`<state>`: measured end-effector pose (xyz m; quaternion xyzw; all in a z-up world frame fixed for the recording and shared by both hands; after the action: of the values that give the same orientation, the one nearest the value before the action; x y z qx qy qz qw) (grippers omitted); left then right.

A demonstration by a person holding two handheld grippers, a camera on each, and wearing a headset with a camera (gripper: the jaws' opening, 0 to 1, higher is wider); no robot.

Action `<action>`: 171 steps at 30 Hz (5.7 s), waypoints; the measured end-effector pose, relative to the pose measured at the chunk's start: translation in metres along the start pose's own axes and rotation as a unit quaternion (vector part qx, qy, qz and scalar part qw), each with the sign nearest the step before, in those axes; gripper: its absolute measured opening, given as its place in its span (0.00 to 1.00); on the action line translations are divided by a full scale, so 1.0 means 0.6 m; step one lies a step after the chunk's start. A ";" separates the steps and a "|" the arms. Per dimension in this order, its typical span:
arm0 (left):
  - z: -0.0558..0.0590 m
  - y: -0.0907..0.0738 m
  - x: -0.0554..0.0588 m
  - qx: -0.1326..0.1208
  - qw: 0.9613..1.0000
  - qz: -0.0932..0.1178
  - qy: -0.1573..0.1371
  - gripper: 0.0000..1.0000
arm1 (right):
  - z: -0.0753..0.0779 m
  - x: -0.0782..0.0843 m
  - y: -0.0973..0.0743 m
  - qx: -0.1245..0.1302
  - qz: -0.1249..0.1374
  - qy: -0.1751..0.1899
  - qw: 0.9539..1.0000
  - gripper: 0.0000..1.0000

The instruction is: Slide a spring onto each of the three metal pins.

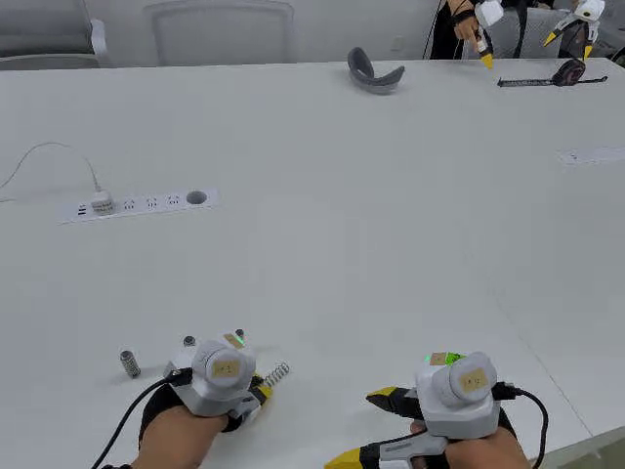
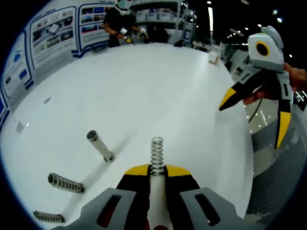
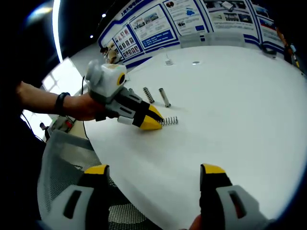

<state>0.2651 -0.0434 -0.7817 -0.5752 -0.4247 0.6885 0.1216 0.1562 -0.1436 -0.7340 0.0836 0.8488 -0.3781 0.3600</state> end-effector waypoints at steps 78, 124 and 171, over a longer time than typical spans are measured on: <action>0.018 -0.193 0.021 -0.035 0.995 0.074 -0.055 0.10 | -0.074 -0.107 0.088 -0.133 0.082 0.074 0.985 0.52; 0.045 -0.207 -0.030 0.003 0.994 0.106 -0.017 0.10 | -0.114 -0.163 0.104 -0.217 0.091 0.091 0.968 0.12; 0.060 -0.213 -0.071 0.092 0.985 0.128 0.065 0.10 | -0.157 -0.189 0.077 -0.209 -0.235 -0.380 0.870 0.12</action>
<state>0.2052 -0.0093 -0.6603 -0.6549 -0.2732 0.6956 0.1125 0.2060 -0.0303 -0.6413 -0.3455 0.7001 -0.2674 0.5648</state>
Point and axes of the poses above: the centre of the closed fingertips' face, and the gripper's own axes: y roughly forward along the fingers, z roughly to its right, x roughly out of its underside, the point moved 3 cm from there along -y, roughly backward along the fingers, and after that the axes turned 7 degrees about -x, right-handed, at the moved point
